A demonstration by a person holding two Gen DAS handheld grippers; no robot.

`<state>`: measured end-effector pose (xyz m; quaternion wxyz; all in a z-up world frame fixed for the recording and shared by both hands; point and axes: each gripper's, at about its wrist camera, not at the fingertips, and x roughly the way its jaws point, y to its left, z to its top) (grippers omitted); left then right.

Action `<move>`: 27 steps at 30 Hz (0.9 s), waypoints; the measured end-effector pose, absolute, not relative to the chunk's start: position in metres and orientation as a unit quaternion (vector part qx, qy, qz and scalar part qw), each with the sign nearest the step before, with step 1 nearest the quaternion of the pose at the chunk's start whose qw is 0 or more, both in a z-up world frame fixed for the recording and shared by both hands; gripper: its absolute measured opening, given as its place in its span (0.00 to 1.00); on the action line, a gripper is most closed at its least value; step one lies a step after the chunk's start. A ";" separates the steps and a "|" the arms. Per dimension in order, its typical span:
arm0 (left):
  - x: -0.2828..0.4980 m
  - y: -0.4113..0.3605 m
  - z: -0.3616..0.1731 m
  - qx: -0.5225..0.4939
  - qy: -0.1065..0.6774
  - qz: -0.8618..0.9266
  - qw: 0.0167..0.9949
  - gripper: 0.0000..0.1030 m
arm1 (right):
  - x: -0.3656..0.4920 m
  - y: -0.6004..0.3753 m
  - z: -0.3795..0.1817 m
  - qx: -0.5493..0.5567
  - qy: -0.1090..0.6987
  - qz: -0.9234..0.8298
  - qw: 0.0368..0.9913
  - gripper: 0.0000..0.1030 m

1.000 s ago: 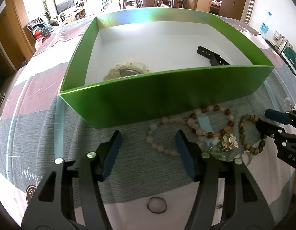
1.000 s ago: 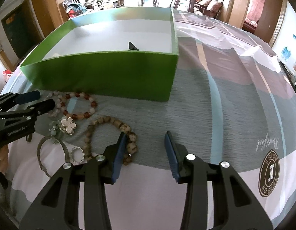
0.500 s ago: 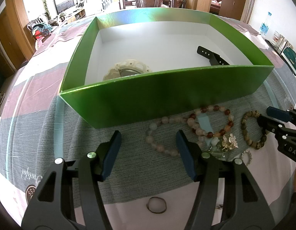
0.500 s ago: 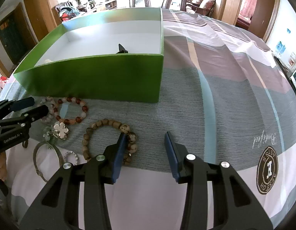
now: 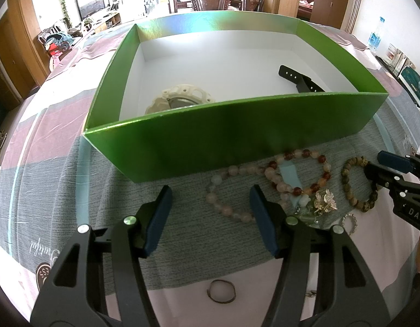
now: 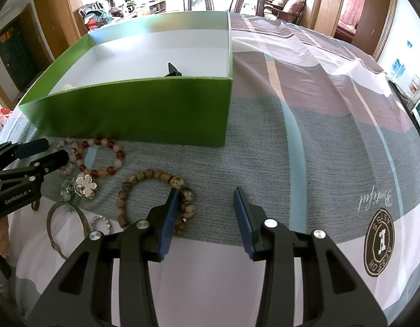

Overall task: Organize jewelry
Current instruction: 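Grasp the brown bead bracelet with the right gripper and lift it over the box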

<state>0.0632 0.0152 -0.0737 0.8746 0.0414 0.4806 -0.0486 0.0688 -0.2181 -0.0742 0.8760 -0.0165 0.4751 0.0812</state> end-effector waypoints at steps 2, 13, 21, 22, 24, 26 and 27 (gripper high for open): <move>0.063 0.015 -0.074 0.041 0.481 -0.049 0.875 0.57 | 0.069 -0.218 -0.074 -0.017 0.475 0.081 0.876 0.40; 0.057 0.007 -0.071 0.050 0.475 -0.068 0.876 0.18 | 0.060 -0.204 -0.071 -0.045 0.468 0.104 0.877 0.12; 0.057 0.009 -0.071 0.047 0.476 -0.063 0.876 0.38 | 0.060 -0.205 -0.072 -0.035 0.471 0.108 0.875 0.12; 0.058 0.010 -0.071 0.046 0.477 -0.061 0.876 0.42 | 0.061 -0.205 -0.072 -0.034 0.471 0.108 0.875 0.12; 0.058 0.011 -0.072 0.046 0.477 -0.059 0.876 0.45 | 0.062 -0.206 -0.072 -0.034 0.471 0.109 0.875 0.12; 0.058 0.010 -0.072 0.048 0.476 -0.059 0.876 0.45 | 0.062 -0.207 -0.072 -0.033 0.471 0.109 0.875 0.12; 0.058 0.010 -0.072 0.049 0.476 -0.059 0.876 0.44 | 0.062 -0.207 -0.072 -0.033 0.471 0.109 0.875 0.12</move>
